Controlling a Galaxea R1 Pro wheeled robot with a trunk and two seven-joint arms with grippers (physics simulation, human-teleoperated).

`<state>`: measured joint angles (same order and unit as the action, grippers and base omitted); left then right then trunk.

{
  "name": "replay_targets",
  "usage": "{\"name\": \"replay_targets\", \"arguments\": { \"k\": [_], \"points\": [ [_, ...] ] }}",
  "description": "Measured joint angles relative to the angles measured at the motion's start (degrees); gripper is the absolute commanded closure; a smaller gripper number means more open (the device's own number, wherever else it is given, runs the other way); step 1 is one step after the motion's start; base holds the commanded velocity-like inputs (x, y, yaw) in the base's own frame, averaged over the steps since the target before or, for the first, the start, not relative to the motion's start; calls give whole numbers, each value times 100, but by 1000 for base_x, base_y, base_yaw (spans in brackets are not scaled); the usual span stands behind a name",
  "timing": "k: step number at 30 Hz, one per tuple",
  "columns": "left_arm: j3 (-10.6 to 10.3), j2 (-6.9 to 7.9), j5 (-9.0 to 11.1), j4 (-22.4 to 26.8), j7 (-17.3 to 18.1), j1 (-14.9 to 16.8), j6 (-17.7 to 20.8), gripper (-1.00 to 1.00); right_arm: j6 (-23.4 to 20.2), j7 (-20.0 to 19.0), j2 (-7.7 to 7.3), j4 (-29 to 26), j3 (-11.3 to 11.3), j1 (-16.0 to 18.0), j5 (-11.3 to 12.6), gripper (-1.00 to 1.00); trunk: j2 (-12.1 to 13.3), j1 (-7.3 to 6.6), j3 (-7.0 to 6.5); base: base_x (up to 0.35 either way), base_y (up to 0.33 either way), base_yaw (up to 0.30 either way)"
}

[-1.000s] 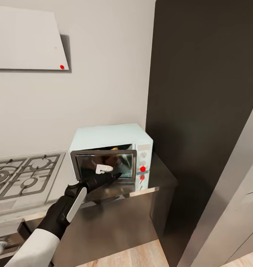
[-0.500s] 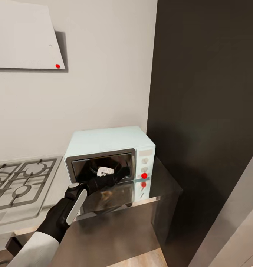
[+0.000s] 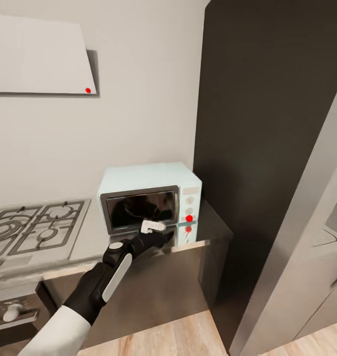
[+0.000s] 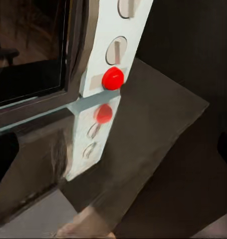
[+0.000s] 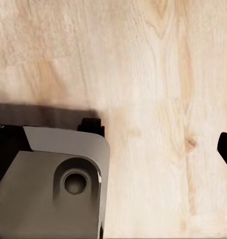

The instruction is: In the kitchen, take the popcorn bag from the countertop, put it into the microwave, and heat it until the popcorn is cooked so the cooked popcorn ends up inside the bag.

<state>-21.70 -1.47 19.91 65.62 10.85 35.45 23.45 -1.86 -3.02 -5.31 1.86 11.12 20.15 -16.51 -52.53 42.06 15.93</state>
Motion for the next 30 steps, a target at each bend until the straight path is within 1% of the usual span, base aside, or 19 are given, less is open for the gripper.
{"name": "replay_targets", "arguments": {
  "k": [8, 10, 15, 17, 18, 19, 20, 21, 23, 24, 25, 26, 27, 28, 29, 30],
  "points": [
    [2, -1, 2, -8, -15, 1, -8, -100, -18, 0, -2, 0, 0, 0, 0, -100, 0, 0, 0, -347, 0, 0],
    [3, -5, 33, -56, -28, 0, -8, -100, -22, -6, -3, 0, 0, 0, 0, -100, 0, 0, 0, -347, 0, 0],
    [8, -26, 103, -190, -202, -1, -9, -100, -18, -1, 4, -7, -20, 0, -22, -100, 0, -1, 0, -271, 0, 0],
    [13, -30, 304, -328, -212, 0, -16, -100, -12, 0, 6, -8, -36, 0, -33, -100, -1, -3, 0, -33, 0, 0],
    [18, -27, 357, -415, -217, 1, -15, -100, -11, 0, 6, -8, -39, 0, -34, -100, 0, -3, 0, -13, 0, 0],
    [27, -17, 439, -602, -222, 1, -12, -100, -9, 0, 6, -9, -39, 0, -34, -100, 0, -3, 0, -5, 0, 0],
    [39, 5, 564, -1056, -228, -8, -7, -100, -2, 0, 6, -9, -42, 0, -35, -100, 0, -3, 1, -2, 0, 0],
    [44, 17, 708, -1833, -228, -20, -39, -100, 1, 0, 8, -9, -43, 0, -37, -100, -1, -4, 2, -1, 0, 0],
    [50, 16, 864, -3218, -199, -24, -139, -100, 24, 0, 12, -9, -43, 0, -42, -100, -1, -4, 1, 0, 0, 0],
    [55, 10, 926, -3809, -188, -29, -245, -100, 33, 0, 13, -9, -43, 0, -43, -100, 0, -3, 2, 0, 0, 0],
    [59, -6, 1041, -4453, -182, -33, -510, -100, 39, 0, 14, -9, -42, 0, -43, -100, -1, -4, 2, 0, 0, 0],
    [52, -13, 1113, -5037, -179, -35, -760, -100, 42, 0, 14, -9, -43, 0, -44, -100, 0, -3, 2, 0, 0, 0],
    [56, -25, 1212, -5687, -180, -35, -1121, -100, 44, 0, 14, -9, -43, 0, -44, -100, -1, -4, 1, 0, 0, 0],
    [80, -6, 1238, -6151, -181, -41, -1389, -100, 41, 0, 15, -9, -44, 0, -44, -100, -1, -3, 2, 0, 0, 0],
    [86, 53, 1281, -6381, -203, -75, -1573, -100, 28, 0, 12, -5, -43, 0, -39, -100, -1, -4, 1, 0, 0, 0],
    [85, 82, 1296, -6475, -223, -267, -1648, -100, 25, -1, 9, -2, -40, 0, -37, -100, -1, -4, 1, 0, 0, 0]
  ]
}}
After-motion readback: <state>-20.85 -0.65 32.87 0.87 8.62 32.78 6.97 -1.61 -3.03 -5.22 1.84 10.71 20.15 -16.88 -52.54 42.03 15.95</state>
